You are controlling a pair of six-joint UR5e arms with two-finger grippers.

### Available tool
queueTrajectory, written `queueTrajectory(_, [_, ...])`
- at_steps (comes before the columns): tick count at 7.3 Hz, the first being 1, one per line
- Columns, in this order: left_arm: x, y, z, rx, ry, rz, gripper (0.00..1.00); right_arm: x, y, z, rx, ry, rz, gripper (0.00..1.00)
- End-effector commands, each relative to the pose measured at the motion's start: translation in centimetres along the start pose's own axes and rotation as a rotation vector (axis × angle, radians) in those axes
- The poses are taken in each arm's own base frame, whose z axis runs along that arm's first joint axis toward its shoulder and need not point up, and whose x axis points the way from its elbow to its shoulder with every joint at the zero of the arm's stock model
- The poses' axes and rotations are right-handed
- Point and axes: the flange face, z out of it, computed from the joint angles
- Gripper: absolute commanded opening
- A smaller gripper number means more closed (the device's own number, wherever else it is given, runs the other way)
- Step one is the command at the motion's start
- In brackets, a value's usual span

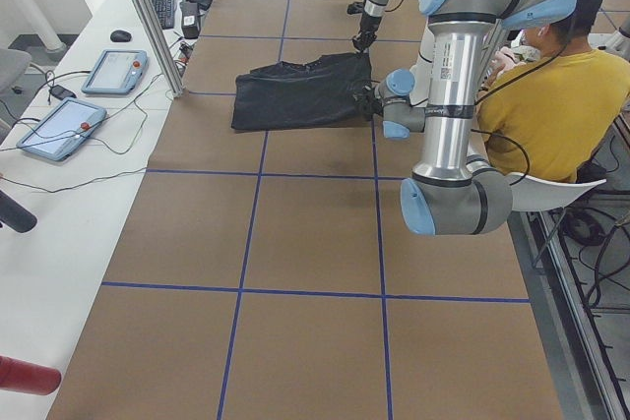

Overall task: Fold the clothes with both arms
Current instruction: 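Bring the left gripper to the shirt's near corner and grasp both near corners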

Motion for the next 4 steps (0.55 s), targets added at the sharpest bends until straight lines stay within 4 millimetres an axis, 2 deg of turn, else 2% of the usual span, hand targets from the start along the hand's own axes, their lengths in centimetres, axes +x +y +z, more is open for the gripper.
queueTrajectory(1, [-0.1, -0.2, -4.3, -0.016, -0.026, -0.057, 0.00, 2.9, 0.7, -4.3, -0.071, 0.002, 0.008, 0.00])
queueTrajectory(2, [1.2, 0.5, -6.6, -0.041, 0.005, -0.085, 0.00, 3.2, 0.4, -6.4, -0.100, -0.009, 0.010, 0.00])
queueTrajectory(3, [3.1, 1.2, -7.5, -0.063, 0.047, -0.177, 0.00, 3.0, 0.5, -8.2, -0.144, -0.010, 0.014, 0.00])
queueTrajectory(4, [4.7, -0.5, -8.2, -0.032, 0.088, -0.205, 0.00, 1.6, -1.4, -8.6, -0.105, -0.028, 0.042, 0.00])
